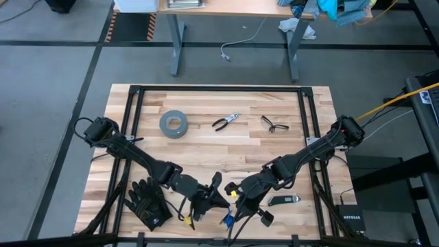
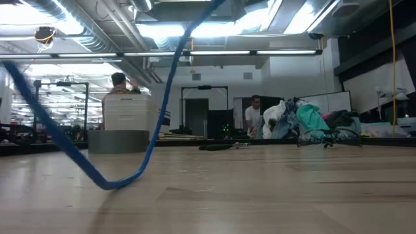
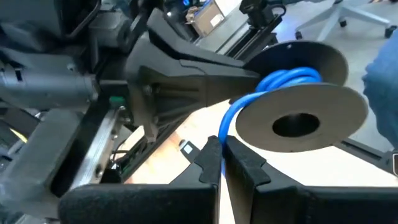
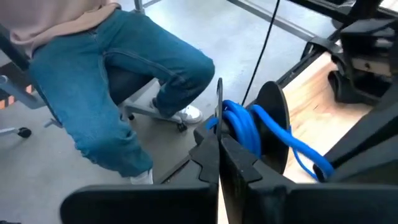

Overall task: Coil cords
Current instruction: Coil the blue wire cable onto the black spool

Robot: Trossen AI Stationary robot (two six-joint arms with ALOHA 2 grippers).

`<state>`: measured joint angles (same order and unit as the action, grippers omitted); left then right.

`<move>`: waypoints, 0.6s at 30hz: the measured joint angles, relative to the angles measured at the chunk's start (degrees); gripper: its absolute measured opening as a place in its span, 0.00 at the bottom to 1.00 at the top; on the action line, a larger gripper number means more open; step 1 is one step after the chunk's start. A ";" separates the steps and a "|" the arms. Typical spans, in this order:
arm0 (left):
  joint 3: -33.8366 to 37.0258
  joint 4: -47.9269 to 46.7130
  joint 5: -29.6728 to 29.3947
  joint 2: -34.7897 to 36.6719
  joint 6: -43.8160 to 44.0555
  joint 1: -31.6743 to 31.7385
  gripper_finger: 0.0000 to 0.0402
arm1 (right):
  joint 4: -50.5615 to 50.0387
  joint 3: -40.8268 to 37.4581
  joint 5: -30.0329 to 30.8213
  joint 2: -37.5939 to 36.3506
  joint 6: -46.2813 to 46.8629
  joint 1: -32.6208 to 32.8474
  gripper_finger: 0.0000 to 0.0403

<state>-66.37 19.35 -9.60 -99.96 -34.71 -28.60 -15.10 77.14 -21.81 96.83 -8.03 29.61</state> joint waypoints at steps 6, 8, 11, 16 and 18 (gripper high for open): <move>0.00 0.81 1.79 0.00 3.11 0.29 0.11 | 0.24 0.00 -1.79 0.07 -0.02 0.04 0.00; 0.00 1.13 1.78 0.00 3.34 0.49 0.17 | 0.43 0.00 -2.35 0.07 -0.02 0.04 0.00; 0.02 1.12 1.62 0.00 5.16 0.74 0.25 | 0.51 0.00 -2.46 0.07 -0.03 0.04 0.00; 0.02 1.09 1.24 0.00 9.75 2.08 0.31 | 0.39 0.00 -3.21 0.07 -0.01 0.04 0.00; 0.04 0.93 1.16 0.00 11.96 2.73 0.32 | 0.34 0.00 -3.52 0.07 0.02 0.04 0.00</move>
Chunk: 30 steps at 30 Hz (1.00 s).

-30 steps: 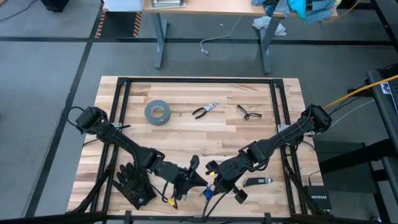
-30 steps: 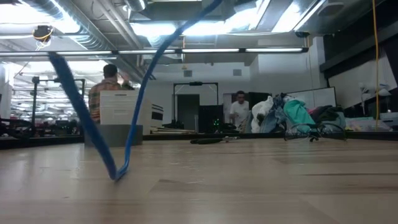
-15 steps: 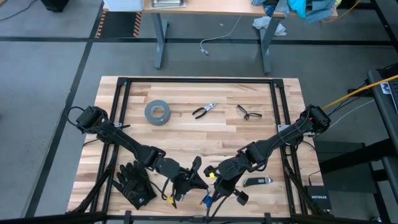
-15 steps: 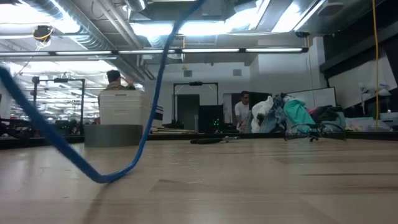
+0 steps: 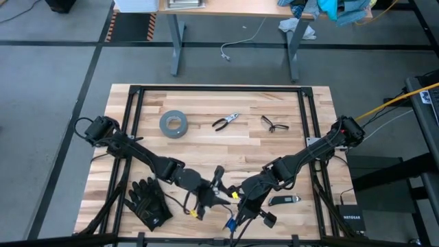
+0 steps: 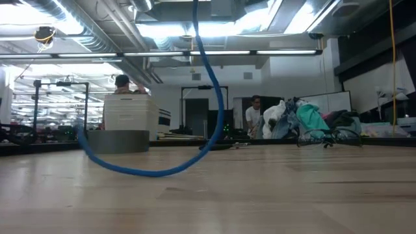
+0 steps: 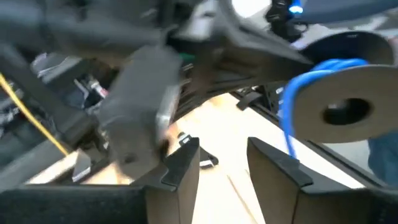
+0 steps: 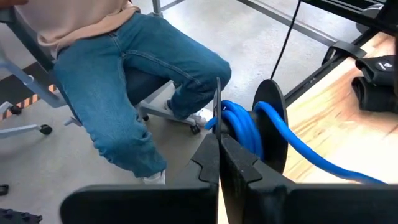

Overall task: Coil cords
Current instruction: Coil the blue wire cable onto the black spool

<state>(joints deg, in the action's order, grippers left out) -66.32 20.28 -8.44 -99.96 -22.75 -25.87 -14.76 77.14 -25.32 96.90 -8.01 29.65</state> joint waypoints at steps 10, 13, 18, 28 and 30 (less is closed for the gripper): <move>0.00 -6.47 -0.53 0.00 4.99 0.83 0.32 | 0.52 0.00 -2.01 0.00 -0.17 0.00 0.00; 0.02 -10.57 -3.52 0.00 5.03 0.79 0.32 | 1.37 0.00 -2.86 0.00 -0.18 0.00 0.00; 0.07 -19.74 -12.21 0.05 6.41 0.82 0.32 | 1.40 0.00 -3.75 0.00 -0.19 0.00 0.00; 0.11 -32.69 -15.04 5.68 18.17 -0.19 0.32 | 1.35 0.00 -3.85 0.00 -0.19 0.00 0.00; 0.10 -32.52 -14.84 6.77 20.66 -0.95 0.32 | 1.39 0.00 -3.82 0.00 -0.19 0.00 0.00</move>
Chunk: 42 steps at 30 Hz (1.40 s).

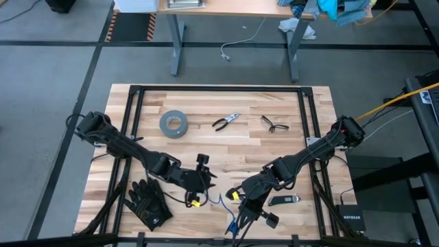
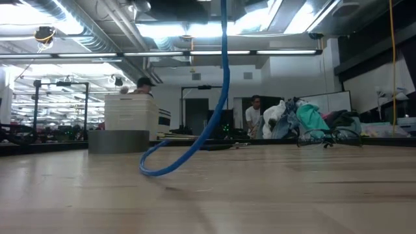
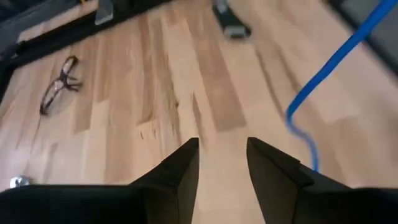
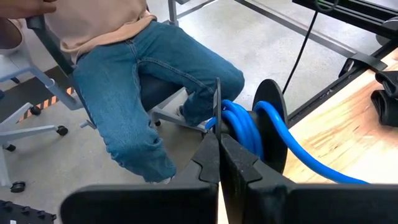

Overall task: Coil cords
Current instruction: Coil the blue wire cable onto the black spool

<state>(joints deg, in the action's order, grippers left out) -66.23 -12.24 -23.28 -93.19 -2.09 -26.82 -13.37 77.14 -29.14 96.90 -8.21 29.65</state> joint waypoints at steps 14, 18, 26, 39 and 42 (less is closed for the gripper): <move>8.01 20.79 -10.47 -0.56 6.40 -8.34 0.32 | 0.18 0.02 0.08 0.00 -0.01 0.00 0.00; 11.58 26.32 -11.55 -2.44 8.71 -8.85 0.32 | 0.44 0.02 0.13 0.00 -0.02 -0.02 0.00; 13.21 40.46 -14.00 -7.72 3.60 -8.07 0.32 | 0.43 0.07 0.19 0.00 -0.24 -0.04 0.00; 13.23 46.00 -12.74 -12.07 4.99 -6.66 0.32 | 0.31 0.07 1.08 0.00 -0.28 -0.04 0.00; 13.23 45.95 -12.70 -12.14 6.22 -6.39 0.32 | 0.31 0.07 1.11 0.00 -0.73 -0.04 0.00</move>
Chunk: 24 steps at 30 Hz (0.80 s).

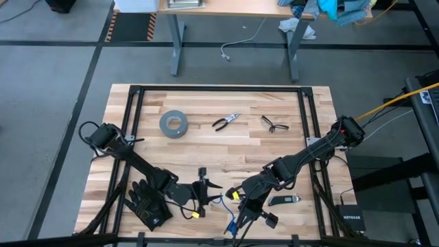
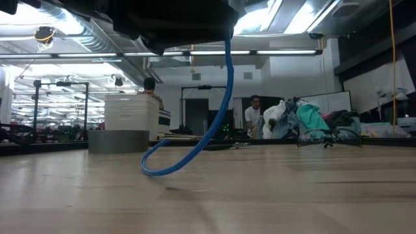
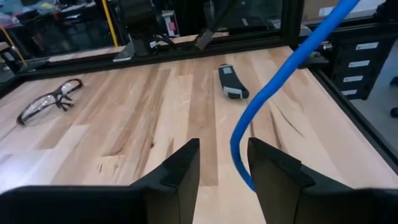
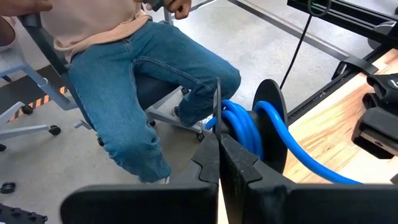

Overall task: Coil cords
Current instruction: Coil the blue wire cable onto the black spool

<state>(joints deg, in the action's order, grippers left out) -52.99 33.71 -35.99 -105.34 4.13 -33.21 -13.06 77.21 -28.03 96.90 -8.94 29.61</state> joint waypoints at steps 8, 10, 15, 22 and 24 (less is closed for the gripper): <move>0.00 0.05 0.02 0.00 0.92 0.42 0.23 | 0.00 0.00 0.08 0.00 -0.31 0.00 0.00; 0.00 0.03 0.02 -0.01 1.15 0.48 0.16 | 0.02 0.00 0.11 0.00 -0.37 0.00 0.00; 0.00 0.12 1.66 -0.02 2.76 1.37 0.02 | 0.08 0.00 1.13 0.00 -1.79 0.00 0.00; -0.02 2.72 7.66 -0.04 3.25 3.15 0.01 | 2.54 0.00 0.87 0.00 -3.25 0.00 0.00; -0.02 3.05 11.40 -0.04 3.46 3.80 0.01 | 3.78 0.00 0.43 0.00 -3.69 0.00 0.00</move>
<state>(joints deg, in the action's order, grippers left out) -53.01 36.76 -24.59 -105.38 7.59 -29.41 -9.28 77.21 -27.60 96.90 -12.63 29.61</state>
